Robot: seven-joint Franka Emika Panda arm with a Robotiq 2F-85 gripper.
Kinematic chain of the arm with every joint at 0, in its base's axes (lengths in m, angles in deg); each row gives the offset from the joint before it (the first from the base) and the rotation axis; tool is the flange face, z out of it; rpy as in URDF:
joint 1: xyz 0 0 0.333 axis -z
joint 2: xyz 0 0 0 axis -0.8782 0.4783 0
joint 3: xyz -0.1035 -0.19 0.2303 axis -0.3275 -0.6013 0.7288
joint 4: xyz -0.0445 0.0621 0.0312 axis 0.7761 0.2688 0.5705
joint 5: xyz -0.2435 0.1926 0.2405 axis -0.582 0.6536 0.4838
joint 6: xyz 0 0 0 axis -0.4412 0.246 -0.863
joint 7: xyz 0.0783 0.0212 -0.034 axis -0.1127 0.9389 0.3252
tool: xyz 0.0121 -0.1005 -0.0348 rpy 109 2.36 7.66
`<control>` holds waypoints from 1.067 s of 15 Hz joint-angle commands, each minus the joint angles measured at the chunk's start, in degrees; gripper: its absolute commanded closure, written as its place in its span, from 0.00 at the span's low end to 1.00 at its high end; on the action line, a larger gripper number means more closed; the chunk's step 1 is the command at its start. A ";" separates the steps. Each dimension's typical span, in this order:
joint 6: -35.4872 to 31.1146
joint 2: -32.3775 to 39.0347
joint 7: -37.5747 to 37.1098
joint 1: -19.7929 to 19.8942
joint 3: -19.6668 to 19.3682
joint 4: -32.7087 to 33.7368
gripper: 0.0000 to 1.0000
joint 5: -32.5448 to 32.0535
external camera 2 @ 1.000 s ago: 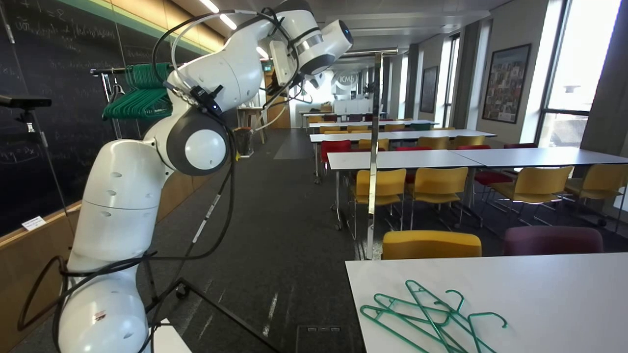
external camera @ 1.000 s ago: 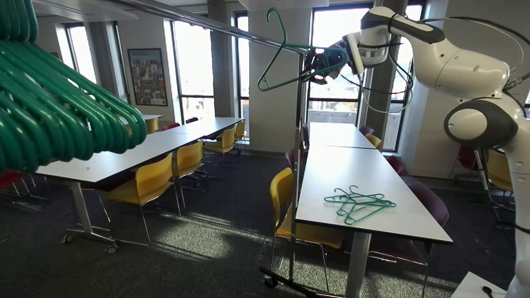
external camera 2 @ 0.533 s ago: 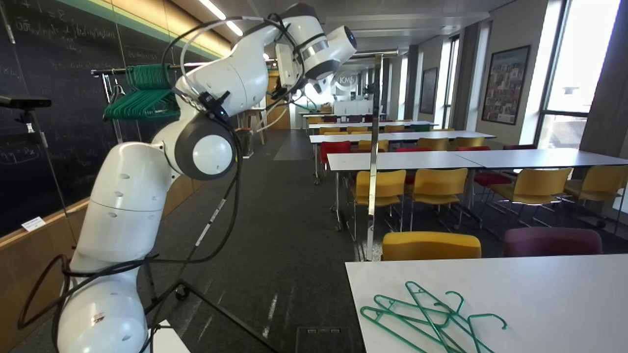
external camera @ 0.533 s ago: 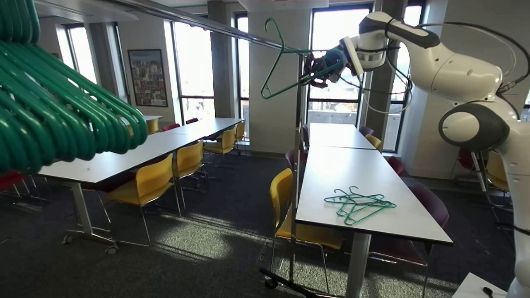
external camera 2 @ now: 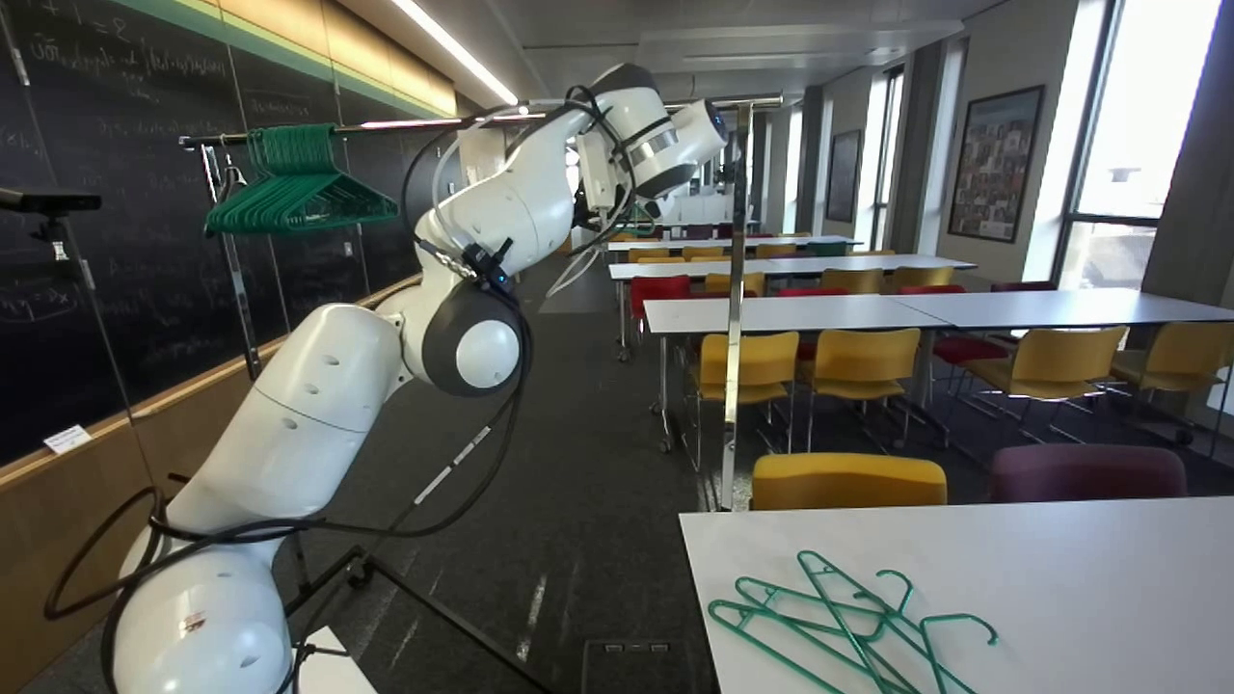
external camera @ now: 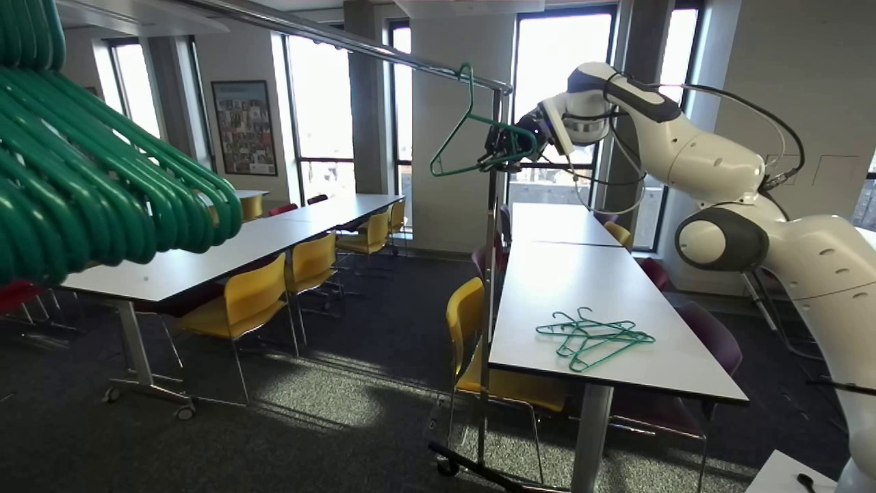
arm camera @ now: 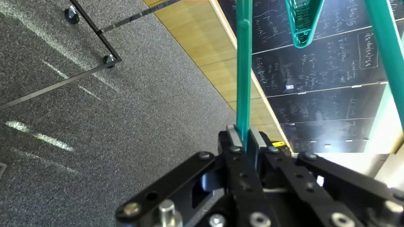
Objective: Lift the hanger on top and put it on the rail
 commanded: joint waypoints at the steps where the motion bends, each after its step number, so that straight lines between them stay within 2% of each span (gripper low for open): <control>1: 0.16 3.05 -3.00 0.01 -0.40 5.89 0.98 -1.03; 2: -1.10 1.19 -1.47 0.79 2.12 3.58 0.98 -3.25; 10: -1.79 -0.72 2.91 1.42 5.74 11.35 0.98 -8.10; 16: 0.62 -0.49 -0.33 3.40 8.68 11.15 0.98 -9.41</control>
